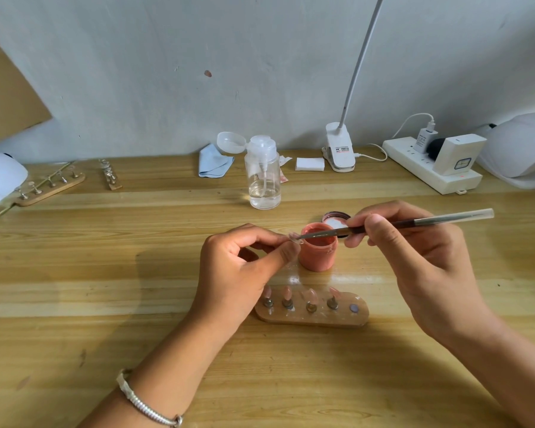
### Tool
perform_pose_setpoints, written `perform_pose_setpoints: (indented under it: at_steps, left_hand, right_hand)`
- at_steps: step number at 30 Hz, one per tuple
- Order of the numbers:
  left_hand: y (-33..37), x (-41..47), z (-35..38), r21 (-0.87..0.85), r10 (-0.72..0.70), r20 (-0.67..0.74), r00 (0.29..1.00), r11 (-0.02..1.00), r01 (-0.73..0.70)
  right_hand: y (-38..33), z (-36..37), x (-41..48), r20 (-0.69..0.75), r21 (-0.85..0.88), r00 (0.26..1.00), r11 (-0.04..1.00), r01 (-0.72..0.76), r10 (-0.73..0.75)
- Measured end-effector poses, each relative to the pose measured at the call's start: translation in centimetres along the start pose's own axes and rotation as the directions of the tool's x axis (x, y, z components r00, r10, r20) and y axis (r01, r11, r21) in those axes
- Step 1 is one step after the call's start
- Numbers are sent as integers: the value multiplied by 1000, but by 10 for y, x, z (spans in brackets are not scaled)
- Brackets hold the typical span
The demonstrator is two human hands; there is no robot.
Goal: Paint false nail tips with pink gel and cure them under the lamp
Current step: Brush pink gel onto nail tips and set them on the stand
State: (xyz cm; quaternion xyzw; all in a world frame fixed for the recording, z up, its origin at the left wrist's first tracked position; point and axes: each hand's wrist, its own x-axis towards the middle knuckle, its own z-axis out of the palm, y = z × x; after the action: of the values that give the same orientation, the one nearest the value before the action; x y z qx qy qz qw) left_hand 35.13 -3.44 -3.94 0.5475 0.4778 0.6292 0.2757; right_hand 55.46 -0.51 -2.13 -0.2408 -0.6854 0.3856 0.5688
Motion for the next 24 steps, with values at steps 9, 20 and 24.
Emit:
perform_pose_setpoints:
  at_steps: [9,20,24]
  left_hand:
    - [3,-1,0,-22,-21,11,1000,1000,22]
    - [0,2,-1,12,30,26,999,999,-31]
    - [-1,2,-1,32,35,33,999,999,-37]
  right_hand:
    - [0,-2,0,-18,-12,1000,1000,1,-2]
    - [-3,0,-3,-49,-47,999,999,17,-20]
    - [-5,1,-5,2,-105,999,994,34,-34]
